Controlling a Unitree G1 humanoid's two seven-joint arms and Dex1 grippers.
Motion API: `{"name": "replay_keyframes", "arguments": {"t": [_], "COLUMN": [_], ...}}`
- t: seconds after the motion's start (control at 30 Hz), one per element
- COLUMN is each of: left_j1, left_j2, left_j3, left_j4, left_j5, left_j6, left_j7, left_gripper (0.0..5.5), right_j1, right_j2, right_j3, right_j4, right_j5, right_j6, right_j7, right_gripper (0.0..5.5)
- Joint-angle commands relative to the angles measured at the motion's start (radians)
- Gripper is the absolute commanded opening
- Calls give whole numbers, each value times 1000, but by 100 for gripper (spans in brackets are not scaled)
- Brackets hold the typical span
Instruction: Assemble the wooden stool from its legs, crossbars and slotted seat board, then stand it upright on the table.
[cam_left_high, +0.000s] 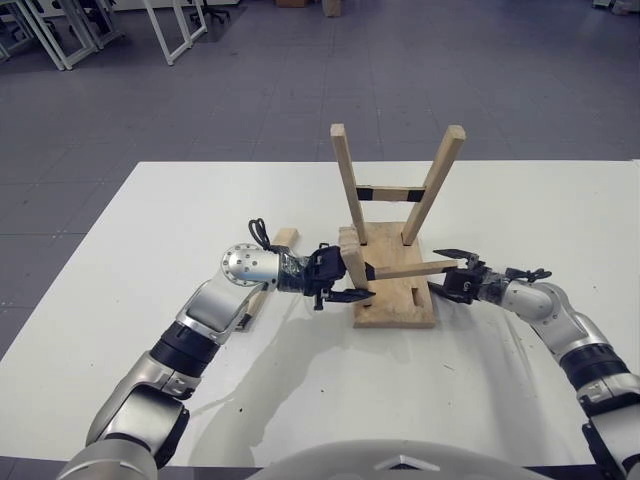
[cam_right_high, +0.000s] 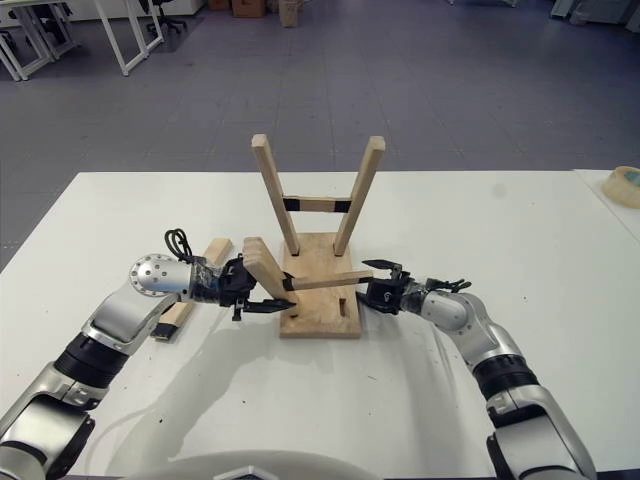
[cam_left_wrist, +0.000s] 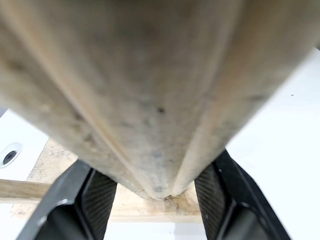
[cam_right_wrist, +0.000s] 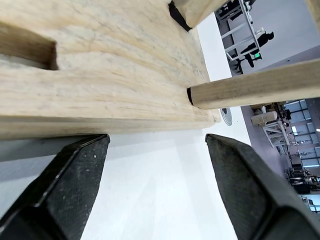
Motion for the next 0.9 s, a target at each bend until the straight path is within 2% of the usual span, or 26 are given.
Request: {"name": "replay_keyframes", "arguments": {"t": [0.03,0.13,0.17,0.4,0.6,0.73,0.9], "left_j1": [136,80,63,60,232,412,556], "left_j2": [40,-4,-15,-20,85,152,123], "left_j3": [-45,21,42,116,223,370,585], "left_j4": [90,45,28,-115,-311,-440,-473], "left_j5": [66,-13,-31,-82,-120,-165,-195], "left_j6": [115,98,91,154,245,316,346], "left_j7": [1,9,10,9,35,93,230], "left_gripper": [205,205,233,336,339,339,339], "right_j1": [20,39,46,74,103,131,188], "right_j2": [58,38,34,26,16,19,14], "right_j3": [40,22,19,18,7,-5,-52], "right_j4": [-27,-83,-105,-173,-213,-265,-380], "right_j5": [-13,4,9,3,2,6,42], "right_j6": [34,59,68,107,122,157,245], "right_j7": [30,37,39,40,31,22,17], "right_gripper": [355,355,355,355,355,355,355]}}
